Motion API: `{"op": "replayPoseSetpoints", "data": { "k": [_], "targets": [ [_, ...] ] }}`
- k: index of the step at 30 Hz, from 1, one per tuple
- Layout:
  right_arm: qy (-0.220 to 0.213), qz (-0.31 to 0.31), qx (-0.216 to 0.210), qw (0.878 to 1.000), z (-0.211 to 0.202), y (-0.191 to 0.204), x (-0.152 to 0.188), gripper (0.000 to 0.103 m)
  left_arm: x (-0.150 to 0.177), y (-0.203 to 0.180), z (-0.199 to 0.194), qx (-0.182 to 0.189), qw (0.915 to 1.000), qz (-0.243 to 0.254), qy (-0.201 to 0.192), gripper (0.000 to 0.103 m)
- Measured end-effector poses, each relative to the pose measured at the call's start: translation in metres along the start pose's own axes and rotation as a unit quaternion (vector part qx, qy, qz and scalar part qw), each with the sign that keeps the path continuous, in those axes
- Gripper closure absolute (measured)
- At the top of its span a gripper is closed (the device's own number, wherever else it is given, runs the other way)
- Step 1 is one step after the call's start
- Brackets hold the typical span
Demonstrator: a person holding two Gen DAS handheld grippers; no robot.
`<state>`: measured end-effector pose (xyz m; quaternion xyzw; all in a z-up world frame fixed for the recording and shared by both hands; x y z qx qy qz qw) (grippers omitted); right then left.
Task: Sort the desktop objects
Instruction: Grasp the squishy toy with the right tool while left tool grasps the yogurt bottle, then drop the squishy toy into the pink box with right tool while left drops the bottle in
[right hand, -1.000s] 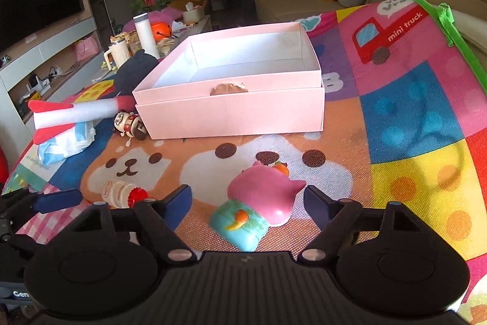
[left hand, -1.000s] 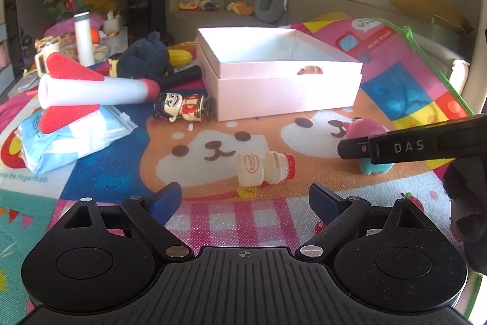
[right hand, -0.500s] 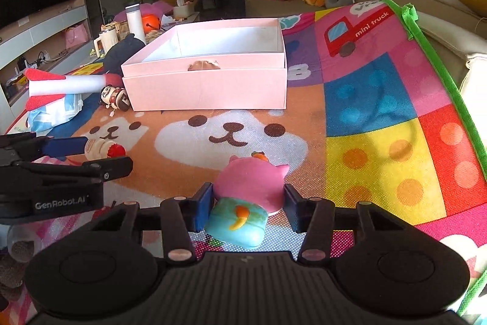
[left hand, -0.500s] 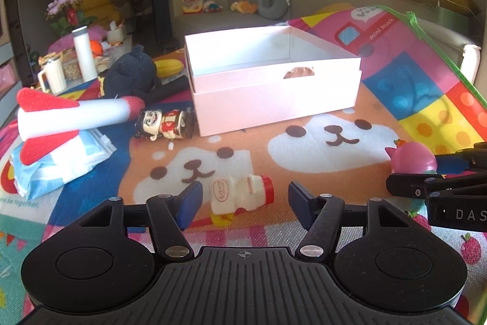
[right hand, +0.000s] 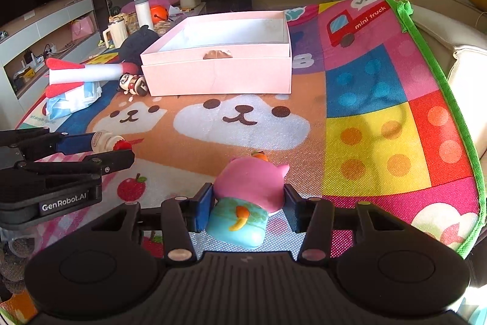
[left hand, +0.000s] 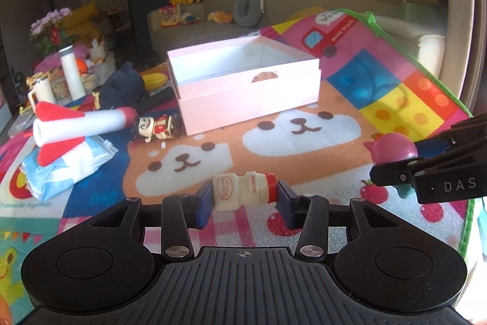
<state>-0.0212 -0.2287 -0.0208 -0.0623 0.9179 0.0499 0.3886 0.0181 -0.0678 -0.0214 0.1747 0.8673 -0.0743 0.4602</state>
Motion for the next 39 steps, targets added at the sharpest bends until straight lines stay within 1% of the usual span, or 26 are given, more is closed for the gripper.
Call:
{"op": "replayPoseSetpoints", "data": {
  "k": [2, 4, 7, 9, 11, 12, 13, 15, 18, 20, 21, 23, 24, 26, 27, 28, 30, 31, 33, 34, 36, 39],
  "targets": [
    [-0.007, -0.010, -0.013, 1.000, -0.012, 0.002, -0.009, 0.056, -0.013, 0.000, -0.011, 0.003, 0.9997, 0.005, -0.023, 0.055],
    [-0.029, -0.014, -0.020, 0.999, -0.025, 0.001, -0.031, 0.056, -0.038, 0.002, -0.015, 0.002, 0.9985, 0.014, -0.053, 0.055],
    [-0.078, 0.004, -0.025, 0.997, -0.039, -0.010, -0.089, 0.056, -0.082, 0.007, -0.005, -0.010, 0.9950, 0.027, -0.096, 0.055],
    [-0.117, 0.015, -0.022, 0.993, -0.041, -0.017, -0.138, 0.056, -0.120, 0.015, 0.013, -0.008, 0.9934, 0.013, -0.114, 0.054],
    [-0.147, 0.024, -0.030, 0.988, -0.035, -0.023, -0.182, 0.054, -0.151, 0.026, 0.032, 0.014, 0.9925, -0.025, -0.119, 0.036],
    [-0.162, 0.030, -0.028, 0.986, -0.030, -0.027, -0.202, 0.050, -0.163, 0.036, 0.041, 0.014, 0.9918, -0.046, -0.118, 0.019],
    [-0.172, 0.034, -0.012, 0.984, -0.024, -0.030, -0.217, 0.045, -0.171, 0.046, 0.045, 0.004, 0.9907, -0.062, -0.121, 0.010],
    [-0.177, 0.027, 0.021, 0.984, -0.012, -0.034, -0.232, 0.044, -0.170, 0.067, 0.045, -0.021, 0.9889, -0.080, -0.123, 0.008],
    [-0.172, 0.010, 0.029, 0.985, 0.001, -0.032, -0.223, 0.043, -0.133, 0.089, 0.038, -0.059, 0.9904, -0.071, -0.102, 0.006],
    [-0.165, -0.005, 0.041, 0.985, 0.011, -0.027, -0.208, 0.043, -0.099, 0.095, 0.033, -0.072, 0.9925, -0.057, -0.080, 0.005],
    [-0.160, -0.015, 0.041, 0.986, 0.017, -0.022, -0.201, 0.043, -0.083, 0.095, 0.032, -0.072, 0.9937, -0.052, -0.068, 0.005],
    [-0.145, -0.052, 0.028, 0.988, 0.029, 0.002, -0.181, 0.043, -0.053, 0.098, 0.030, -0.074, 0.9953, -0.045, -0.043, 0.003],
    [-0.138, -0.076, 0.017, 0.987, 0.034, 0.018, -0.170, 0.043, -0.041, 0.101, 0.029, -0.081, 0.9954, -0.038, -0.035, 0.003],
    [-0.127, -0.131, -0.013, 0.983, 0.043, 0.054, -0.149, 0.044, -0.021, 0.112, 0.026, -0.116, 0.9927, -0.019, -0.026, 0.003],
    [-0.119, -0.155, -0.024, 0.980, 0.048, 0.072, -0.140, 0.047, -0.015, 0.119, 0.026, -0.137, 0.9902, -0.016, -0.025, 0.003],
    [-0.111, -0.189, -0.036, 0.975, 0.054, 0.096, -0.128, 0.053, -0.011, 0.130, 0.025, -0.154, 0.9875, -0.022, -0.025, 0.003],
    [-0.101, -0.246, -0.042, 0.963, 0.069, 0.132, -0.112, 0.060, -0.007, 0.152, 0.023, -0.172, 0.9831, -0.056, -0.025, 0.003],
    [-0.102, -0.269, -0.036, 0.957, 0.077, 0.147, -0.108, 0.061, -0.005, 0.161, 0.022, -0.180, 0.9807, -0.073, -0.025, 0.002],
    [-0.115, -0.310, -0.006, 0.944, 0.092, 0.171, -0.102, 0.061, 0.003, 0.182, 0.019, -0.202, 0.9735, -0.104, -0.025, 0.002],
    [-0.118, -0.326, 0.003, 0.938, 0.099, 0.181, -0.102, 0.061, 0.006, 0.190, 0.019, -0.202, 0.9706, -0.129, -0.020, 0.002],
    [-0.116, -0.349, 0.009, 0.930, 0.113, 0.195, -0.104, 0.061, 0.011, 0.206, 0.014, -0.181, 0.9660, -0.183, -0.024, 0.001],
    [-0.103, -0.377, 0.020, 0.920, 0.135, 0.212, -0.109, 0.061, 0.016, 0.218, 0.009, -0.163, 0.9602, -0.225, -0.033, 0.001]
  ]
}}
Point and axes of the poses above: each gripper's, at about its wrist camera, not at the fingertips, and z roughly the way its jaws point, y to its left, x to its underside, the point moved 8 cm from there along z, roughly the way its jaws point, and after that the axes turned 2 degrees about -z, right-handed, at the moved point
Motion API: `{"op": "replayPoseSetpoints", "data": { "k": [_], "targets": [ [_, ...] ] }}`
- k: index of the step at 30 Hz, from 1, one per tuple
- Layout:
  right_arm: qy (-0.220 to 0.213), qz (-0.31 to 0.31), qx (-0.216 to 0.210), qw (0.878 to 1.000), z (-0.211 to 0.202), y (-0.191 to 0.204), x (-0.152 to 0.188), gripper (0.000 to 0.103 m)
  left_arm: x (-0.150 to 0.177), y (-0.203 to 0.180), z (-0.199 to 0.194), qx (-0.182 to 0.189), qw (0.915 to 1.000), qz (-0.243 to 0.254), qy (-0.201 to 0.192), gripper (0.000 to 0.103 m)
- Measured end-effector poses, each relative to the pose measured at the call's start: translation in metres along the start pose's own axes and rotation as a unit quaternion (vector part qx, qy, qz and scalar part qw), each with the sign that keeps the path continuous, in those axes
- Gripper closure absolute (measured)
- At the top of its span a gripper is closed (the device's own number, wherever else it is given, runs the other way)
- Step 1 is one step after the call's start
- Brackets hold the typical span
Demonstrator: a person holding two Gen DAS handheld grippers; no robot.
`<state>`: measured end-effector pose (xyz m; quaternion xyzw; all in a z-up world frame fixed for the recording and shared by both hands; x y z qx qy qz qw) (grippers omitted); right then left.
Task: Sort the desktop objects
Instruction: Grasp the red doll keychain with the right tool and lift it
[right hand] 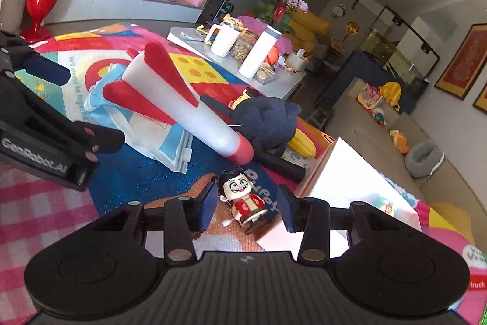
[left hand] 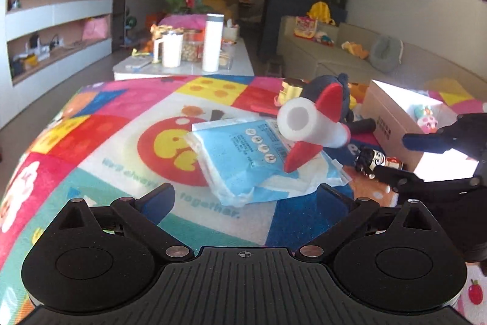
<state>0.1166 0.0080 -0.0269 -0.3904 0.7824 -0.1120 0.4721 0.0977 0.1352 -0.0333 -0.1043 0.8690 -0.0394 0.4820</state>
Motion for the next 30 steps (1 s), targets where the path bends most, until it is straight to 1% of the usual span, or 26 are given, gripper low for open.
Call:
{"op": "replayPoseSetpoints", "data": {
  "k": [3, 7, 8, 10, 13, 15, 17, 19, 23, 25, 28, 30],
  "targets": [
    [0.012, -0.005, 0.007, 1.000, 0.020, 0.006, -0.008, 0.061, 0.000, 0.005, -0.005, 0.006, 0.9998, -0.016, -0.007, 0.001],
    [0.035, -0.006, -0.006, 0.999, 0.035, 0.012, -0.007, 0.062, -0.001, 0.001, -0.002, 0.007, 0.9998, -0.018, -0.010, 0.001],
    [0.034, -0.005, -0.005, 0.999, 0.035, 0.012, -0.005, 0.062, -0.001, 0.001, -0.002, 0.008, 0.9997, -0.019, -0.009, 0.001],
    [0.039, -0.003, -0.006, 0.999, 0.030, 0.011, -0.002, 0.068, -0.001, 0.002, -0.001, 0.006, 0.9997, -0.021, -0.010, 0.001],
    [0.033, 0.013, -0.027, 0.999, 0.010, 0.007, 0.003, 0.068, -0.002, 0.001, -0.003, 0.002, 0.9997, -0.017, -0.018, 0.001],
    [0.020, 0.021, -0.028, 0.999, -0.011, 0.003, 0.009, 0.068, -0.002, 0.000, -0.006, 0.002, 0.9995, -0.015, -0.027, 0.001],
    [0.014, 0.037, -0.043, 0.998, -0.038, -0.002, 0.018, 0.069, -0.004, -0.002, -0.008, 0.005, 0.9994, -0.012, -0.033, 0.001],
    [0.014, 0.051, -0.053, 0.997, -0.060, -0.009, 0.031, 0.069, -0.004, -0.008, -0.009, 0.006, 0.9993, 0.005, -0.036, 0.001],
    [0.027, 0.077, -0.042, 0.996, -0.088, -0.028, 0.065, 0.069, -0.015, -0.030, -0.013, 0.005, 0.9953, 0.071, -0.066, 0.001],
    [0.040, 0.099, -0.031, 0.994, -0.095, -0.039, 0.084, 0.070, -0.025, -0.038, -0.011, 0.003, 0.9932, 0.087, -0.078, 0.001],
    [0.049, 0.153, -0.021, 0.987, -0.102, -0.058, 0.109, 0.069, -0.037, -0.047, -0.001, -0.007, 0.9917, 0.103, -0.076, 0.001],
    [0.048, 0.196, -0.019, 0.979, -0.107, -0.070, 0.124, 0.063, -0.040, -0.054, 0.008, -0.012, 0.9909, 0.115, -0.069, 0.003]
  ]
}}
Point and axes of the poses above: each gripper's, at about its wrist camera, not at the fingertips, and z roughly the way its jaws point, y to its left, x to its underside, the point moved 8 cm from there along z, roughly the way its jaws point, and after that the axes turned 2 degrees about -z, right-handed, at the moved point
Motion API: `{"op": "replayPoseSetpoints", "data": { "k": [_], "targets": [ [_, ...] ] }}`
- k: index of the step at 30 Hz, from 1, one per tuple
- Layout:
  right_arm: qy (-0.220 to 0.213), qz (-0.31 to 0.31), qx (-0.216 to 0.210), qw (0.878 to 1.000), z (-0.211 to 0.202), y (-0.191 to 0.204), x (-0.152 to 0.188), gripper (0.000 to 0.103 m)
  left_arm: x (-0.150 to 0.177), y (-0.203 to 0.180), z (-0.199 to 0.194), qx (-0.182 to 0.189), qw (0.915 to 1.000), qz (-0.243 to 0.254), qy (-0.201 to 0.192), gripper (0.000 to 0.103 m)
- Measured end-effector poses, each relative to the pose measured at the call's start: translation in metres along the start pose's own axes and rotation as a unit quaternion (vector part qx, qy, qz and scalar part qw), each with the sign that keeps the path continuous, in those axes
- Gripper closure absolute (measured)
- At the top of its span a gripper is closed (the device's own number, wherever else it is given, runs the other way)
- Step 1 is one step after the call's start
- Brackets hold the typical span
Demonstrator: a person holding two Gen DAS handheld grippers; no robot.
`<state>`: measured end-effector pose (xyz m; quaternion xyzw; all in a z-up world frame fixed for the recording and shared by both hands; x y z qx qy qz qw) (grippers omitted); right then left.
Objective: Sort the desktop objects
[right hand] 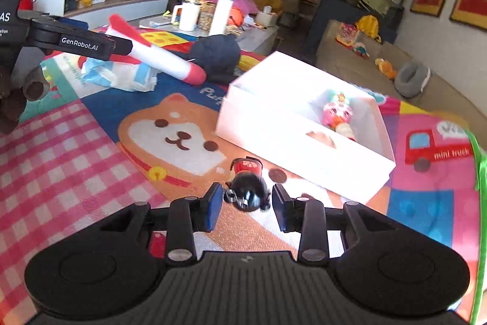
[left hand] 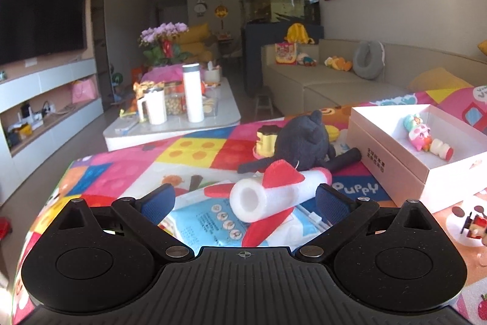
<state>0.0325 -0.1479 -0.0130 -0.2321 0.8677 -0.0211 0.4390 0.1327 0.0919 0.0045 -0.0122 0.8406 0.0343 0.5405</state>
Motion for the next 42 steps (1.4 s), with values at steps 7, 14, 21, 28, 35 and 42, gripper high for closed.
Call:
{"op": "replayPoseSetpoints", "data": {
  "k": [7, 14, 21, 28, 35, 42],
  "targets": [
    [-0.038, 0.095, 0.020, 0.995, -0.012, -0.032, 0.027, 0.038, 0.007, -0.015, 0.017, -0.004, 0.9994, 0.007, 0.032, 0.030],
    [-0.028, 0.148, 0.012, 0.989, -0.003, -0.047, 0.038, 0.025, 0.009, -0.038, -0.011, 0.035, 0.9987, 0.010, 0.035, 0.070],
    [-0.031, 0.142, 0.020, 0.989, -0.004, -0.045, 0.038, 0.020, 0.043, -0.082, -0.062, 0.121, 0.9901, 0.007, 0.069, 0.082],
    [-0.028, 0.138, 0.028, 0.990, -0.003, -0.044, 0.037, 0.017, 0.066, -0.100, -0.088, 0.139, 0.9870, 0.034, 0.074, 0.048],
    [-0.021, 0.145, 0.037, 0.989, 0.000, -0.047, 0.039, 0.014, 0.054, -0.091, -0.077, 0.143, 0.9864, -0.003, 0.081, 0.028],
    [-0.019, 0.180, 0.053, 0.982, 0.000, -0.057, 0.043, 0.014, 0.025, -0.125, -0.046, 0.145, 0.9875, -0.005, 0.063, 0.014]
  ]
}}
Point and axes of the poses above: each gripper's, at about its wrist camera, not at the fingertips, and z roughly the way its jaws point, y to its left, x to its underside, the point moved 8 cm from there along z, roughly the way its jaws point, and after that the axes turned 2 degrees about -z, right-handed, at the moved point
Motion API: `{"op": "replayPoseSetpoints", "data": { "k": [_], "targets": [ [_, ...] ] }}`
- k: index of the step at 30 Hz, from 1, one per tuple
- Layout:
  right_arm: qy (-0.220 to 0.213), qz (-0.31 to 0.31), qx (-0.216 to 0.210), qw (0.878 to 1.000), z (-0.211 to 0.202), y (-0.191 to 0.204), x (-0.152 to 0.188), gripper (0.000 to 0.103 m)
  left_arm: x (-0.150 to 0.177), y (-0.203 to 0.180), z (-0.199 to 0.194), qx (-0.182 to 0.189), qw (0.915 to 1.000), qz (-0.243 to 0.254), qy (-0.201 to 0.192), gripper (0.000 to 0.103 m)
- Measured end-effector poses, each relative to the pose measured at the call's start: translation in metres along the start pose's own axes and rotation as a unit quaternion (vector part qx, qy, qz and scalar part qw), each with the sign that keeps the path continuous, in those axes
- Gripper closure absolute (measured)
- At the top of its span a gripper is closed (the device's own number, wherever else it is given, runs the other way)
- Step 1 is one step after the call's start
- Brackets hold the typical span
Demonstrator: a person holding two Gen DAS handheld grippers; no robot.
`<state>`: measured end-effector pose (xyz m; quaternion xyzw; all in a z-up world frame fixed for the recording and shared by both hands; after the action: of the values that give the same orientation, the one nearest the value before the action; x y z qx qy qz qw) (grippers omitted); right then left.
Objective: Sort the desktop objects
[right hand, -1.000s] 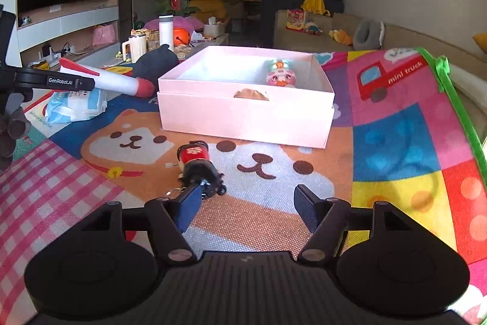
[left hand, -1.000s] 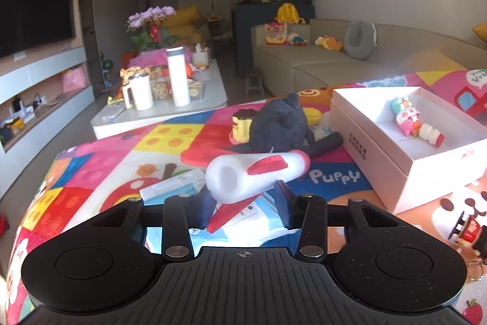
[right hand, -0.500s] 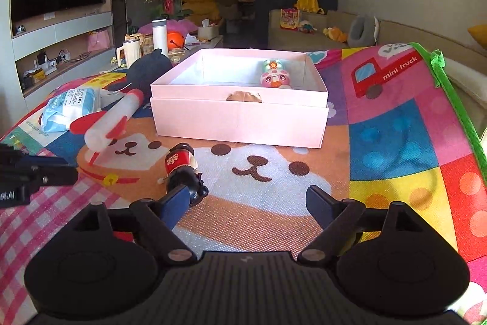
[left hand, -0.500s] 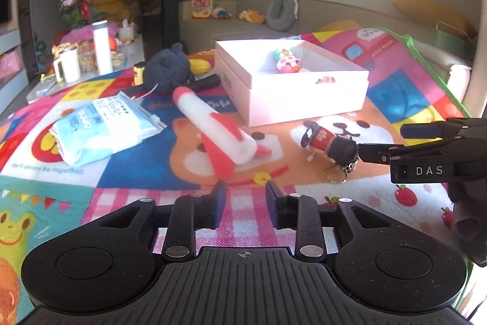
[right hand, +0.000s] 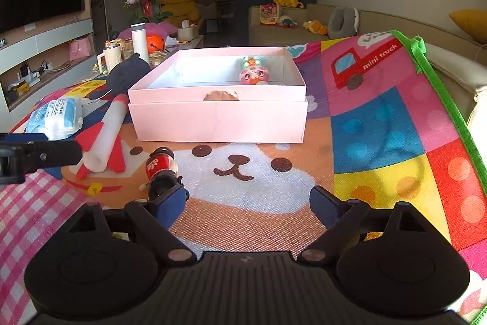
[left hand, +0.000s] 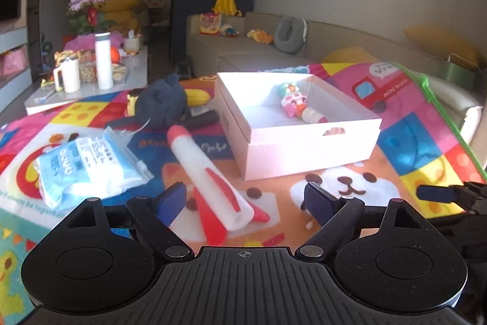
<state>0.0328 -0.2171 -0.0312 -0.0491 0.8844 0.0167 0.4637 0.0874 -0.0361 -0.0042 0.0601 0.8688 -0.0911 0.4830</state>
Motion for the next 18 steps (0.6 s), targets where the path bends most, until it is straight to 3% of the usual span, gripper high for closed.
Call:
{"op": "replayPoseSetpoints", "data": {
  "k": [2, 7, 10, 15, 17, 18],
  "targets": [
    [0.001, 0.000, 0.002, 1.000, 0.000, 0.000, 0.000, 0.014, -0.006, -0.001, 0.021, -0.016, 0.9998, 0.007, 0.009, 0.016],
    [-0.004, 0.000, 0.002, 1.000, -0.001, 0.000, 0.000, 0.009, -0.002, 0.019, 0.052, -0.048, 0.9980, -0.001, 0.041, 0.057],
    [-0.002, -0.001, 0.003, 1.000, 0.000, 0.000, -0.001, 0.007, 0.009, 0.031, 0.044, -0.039, 0.9981, -0.008, 0.046, 0.065],
    [-0.015, -0.033, -0.005, 0.999, 0.006, 0.012, -0.027, 0.008, 0.031, 0.039, 0.011, -0.024, 0.9981, 0.019, 0.054, 0.068],
    [-0.003, -0.028, -0.032, 0.999, 0.019, 0.018, -0.046, 0.010, 0.039, 0.046, 0.002, -0.021, 0.9983, 0.012, 0.053, 0.060],
    [0.011, -0.023, -0.049, 0.999, 0.029, 0.021, -0.055, 0.014, 0.042, 0.051, -0.001, -0.028, 0.9981, 0.005, 0.054, 0.046]
  ]
}}
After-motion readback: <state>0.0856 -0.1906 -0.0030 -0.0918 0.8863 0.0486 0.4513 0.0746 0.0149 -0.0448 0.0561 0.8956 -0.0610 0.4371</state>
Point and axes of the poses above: each gripper's, at about its wrist camera, not at the fingertips, and z roughly the way its jaws point, y to its left, x to its underside, the point moved 8 cm from there along z, roughly the way its jaws point, and after that the axes turned 2 degrees about -z, right-handed, at the moved point
